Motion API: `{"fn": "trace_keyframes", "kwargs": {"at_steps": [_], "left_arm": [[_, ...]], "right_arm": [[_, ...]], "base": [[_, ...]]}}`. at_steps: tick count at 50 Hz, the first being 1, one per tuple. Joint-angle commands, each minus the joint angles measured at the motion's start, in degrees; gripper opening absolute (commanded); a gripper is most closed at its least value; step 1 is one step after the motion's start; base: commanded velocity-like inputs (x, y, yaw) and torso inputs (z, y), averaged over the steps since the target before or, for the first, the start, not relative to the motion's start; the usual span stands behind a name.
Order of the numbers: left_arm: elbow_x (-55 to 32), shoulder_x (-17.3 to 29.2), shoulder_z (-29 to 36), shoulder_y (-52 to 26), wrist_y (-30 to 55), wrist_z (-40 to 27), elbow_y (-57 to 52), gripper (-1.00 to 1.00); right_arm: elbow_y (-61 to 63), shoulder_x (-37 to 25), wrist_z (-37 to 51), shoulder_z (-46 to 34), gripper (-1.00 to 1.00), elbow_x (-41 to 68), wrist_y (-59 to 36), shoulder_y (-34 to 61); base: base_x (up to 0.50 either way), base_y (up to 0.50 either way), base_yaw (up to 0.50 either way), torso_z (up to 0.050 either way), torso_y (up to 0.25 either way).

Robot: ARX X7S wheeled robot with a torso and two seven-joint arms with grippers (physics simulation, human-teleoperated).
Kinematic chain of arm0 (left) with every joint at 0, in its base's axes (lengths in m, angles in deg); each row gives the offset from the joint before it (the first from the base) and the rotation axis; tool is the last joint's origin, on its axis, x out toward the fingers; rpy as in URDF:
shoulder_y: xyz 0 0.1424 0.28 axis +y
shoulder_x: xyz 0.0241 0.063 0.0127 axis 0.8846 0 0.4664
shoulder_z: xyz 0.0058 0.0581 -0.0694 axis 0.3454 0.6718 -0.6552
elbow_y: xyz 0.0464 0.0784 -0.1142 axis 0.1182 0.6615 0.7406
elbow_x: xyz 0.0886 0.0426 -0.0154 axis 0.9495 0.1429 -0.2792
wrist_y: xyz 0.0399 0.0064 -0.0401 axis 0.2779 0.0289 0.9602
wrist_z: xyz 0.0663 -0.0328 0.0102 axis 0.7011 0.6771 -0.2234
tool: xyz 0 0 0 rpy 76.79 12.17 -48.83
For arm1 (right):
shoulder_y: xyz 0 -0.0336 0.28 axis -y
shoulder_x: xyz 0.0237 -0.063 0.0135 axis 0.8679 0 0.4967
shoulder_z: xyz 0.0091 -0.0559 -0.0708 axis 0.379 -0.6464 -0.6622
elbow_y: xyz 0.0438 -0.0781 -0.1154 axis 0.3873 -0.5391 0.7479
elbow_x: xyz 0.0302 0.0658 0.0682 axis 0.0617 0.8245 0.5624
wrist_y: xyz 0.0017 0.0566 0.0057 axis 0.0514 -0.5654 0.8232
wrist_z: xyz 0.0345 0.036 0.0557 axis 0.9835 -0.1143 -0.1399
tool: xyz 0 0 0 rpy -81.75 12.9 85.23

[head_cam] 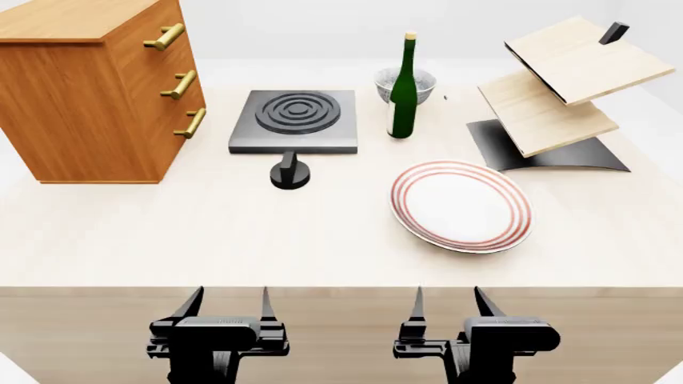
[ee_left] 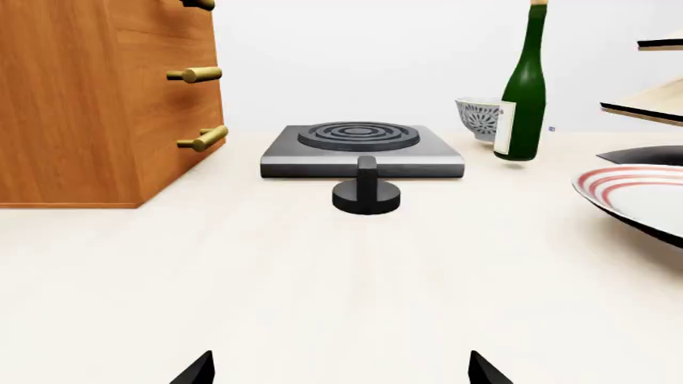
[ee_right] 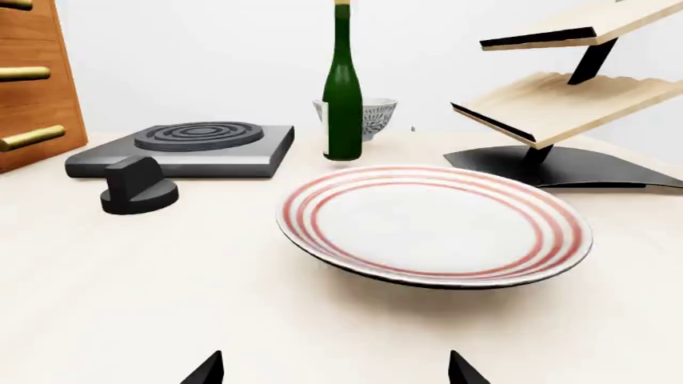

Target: Turn on the stove.

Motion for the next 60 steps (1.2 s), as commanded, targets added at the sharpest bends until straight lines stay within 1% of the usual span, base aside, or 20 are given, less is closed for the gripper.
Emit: {"fn": "trace_keyframes", "kwargs": {"at_steps": [1, 4, 7, 9, 10, 11, 12, 14, 17, 19, 21, 22, 23, 25, 28, 33, 39, 41, 44, 60], "left_arm": [[-0.85, 0.85, 1.06, -0.02, 0.03, -1.06, -0.02, 1.00], [1.74, 1.70, 2.38, 0.23, 1.07, -3.84, -0.26, 1.00], [1.47, 2.19, 2.77, 0.89, -0.16, -4.72, -0.77, 1.00], [0.38, 2.43, 2.77, 0.77, 0.72, -4.60, -0.67, 1.00], [-0.16, 2.53, 2.64, 0.29, 3.25, -4.64, -0.93, 1.00], [-2.77, 3.08, 2.59, -0.16, 6.28, -2.41, -2.01, 1.00], [-3.33, 3.40, 2.65, -0.13, 6.25, -1.94, -2.65, 1.00], [-0.34, 4.40, 3.51, -0.66, 8.62, -3.67, -4.76, 1.00], [-3.67, 5.60, 2.31, -1.05, 21.56, -2.34, -15.69, 1.00], [-4.92, 6.59, 2.21, -1.17, 24.73, -1.34, -20.75, 1.00], [-7.45, 8.06, 1.33, -2.93, 34.43, -0.48, -29.10, 1.00], [-7.95, 8.32, 1.04, -3.54, 36.92, -0.60, -30.94, 1.00], [-10.49, 8.48, -0.67, -5.36, 44.58, -0.61, -35.92, 1.00], [-12.54, 8.51, -2.15, -6.98, 50.39, -0.84, -39.88, 1.00], [-17.22, 7.71, -6.51, -11.30, 62.49, -1.58, -49.86, 1.00], [-21.14, 6.05, -11.55, -15.74, 70.30, -2.26, -56.09, 1.00], [-22.34, 6.33, -12.27, -17.10, 71.87, -2.60, -57.09, 1.00], [-22.40, 6.38, -12.33, -16.99, 71.14, -2.61, -56.55, 1.00], [-22.53, 6.56, -12.23, -16.10, 70.15, -2.55, -56.32, 1.00], [-23.70, 7.13, -13.25, -16.68, 69.77, -3.72, -55.90, 1.00]], "right_arm": [[0.05, -0.67, 0.90, -0.90, 1.00, 0.67, -0.06, 0.01], [0.43, -1.72, 3.55, -3.10, 1.00, -2.86, -0.97, -0.09], [0.84, -2.28, 1.46, -3.53, 1.00, 0.74, 0.59, -0.88], [0.72, -2.26, 3.20, -3.39, 1.00, 0.16, -2.29, -0.19], [0.60, -2.16, 4.16, -3.01, 1.00, 0.23, -5.68, 0.61], [0.58, -2.20, 4.11, -2.50, 1.00, 1.39, -9.32, 1.58], [1.01, -2.24, 4.27, -2.22, 1.00, 2.07, -10.51, 1.80], [5.67, -3.31, 3.78, -3.51, 1.00, 1.49, -12.64, 0.72], [18.22, -4.60, 3.20, -3.71, 1.00, 2.29, -22.79, 0.55], [24.16, -4.69, 1.73, -2.36, 1.00, 6.13, -29.34, 1.29], [33.30, -5.62, 2.24, -2.24, 1.00, 7.32, -38.55, 3.28], [35.24, -5.79, 2.40, -2.14, 1.00, 7.77, -40.98, 3.83], [39.02, -6.01, 2.72, -1.76, 1.00, 8.61, -45.76, 5.12], [41.69, -6.31, 3.23, -1.66, 1.00, 9.00, -49.29, 6.04], [48.27, -6.31, 3.91, -0.46, 1.00, 10.84, -58.68, 8.72], [53.13, -7.26, 5.53, -0.93, 1.00, 10.45, -62.96, 11.69], [54.66, -7.45, 5.69, -0.31, 1.00, 11.16, -64.56, 13.24], [54.05, -8.07, 5.82, -1.11, 1.00, 10.47, -61.40, 12.02], [53.24, -6.63, 4.45, 1.35, 1.00, 12.50, -58.65, 10.43], [53.04, -6.57, 6.09, 1.74, 1.00, 13.55, -59.35, 11.72]], "base": [[0.00, 0.00, 0.00, 0.000, 0.000], [0.00, 0.00, 0.00, 0.000, 0.000], [0.00, 0.00, 0.00, 0.000, 0.000], [0.00, 0.00, 0.00, 0.000, 0.000], [0.00, 0.00, 0.00, 0.000, 0.000], [0.00, 0.00, 0.00, 0.000, 0.000], [0.00, 0.00, 0.00, 0.000, 0.000], [0.00, 0.00, 0.00, 0.000, 0.000], [0.00, 0.00, 0.00, 0.000, 0.000], [0.00, 0.00, 0.00, 0.000, 0.000], [0.00, 0.00, 0.00, 0.000, 0.000], [0.00, 0.00, 0.00, 0.000, 0.000], [0.00, 0.00, 0.00, 0.000, 0.000], [0.00, 0.00, 0.00, 0.000, 0.000], [0.00, 0.00, 0.00, 0.000, 0.000], [0.00, 0.00, 0.00, 0.000, 0.000], [0.00, 0.00, 0.00, 0.000, 0.000], [0.00, 0.00, 0.00, 0.000, 0.000], [0.10, 0.00, 0.00, 0.000, 0.000], [0.49, 0.00, 0.00, 0.000, 0.000]]}}
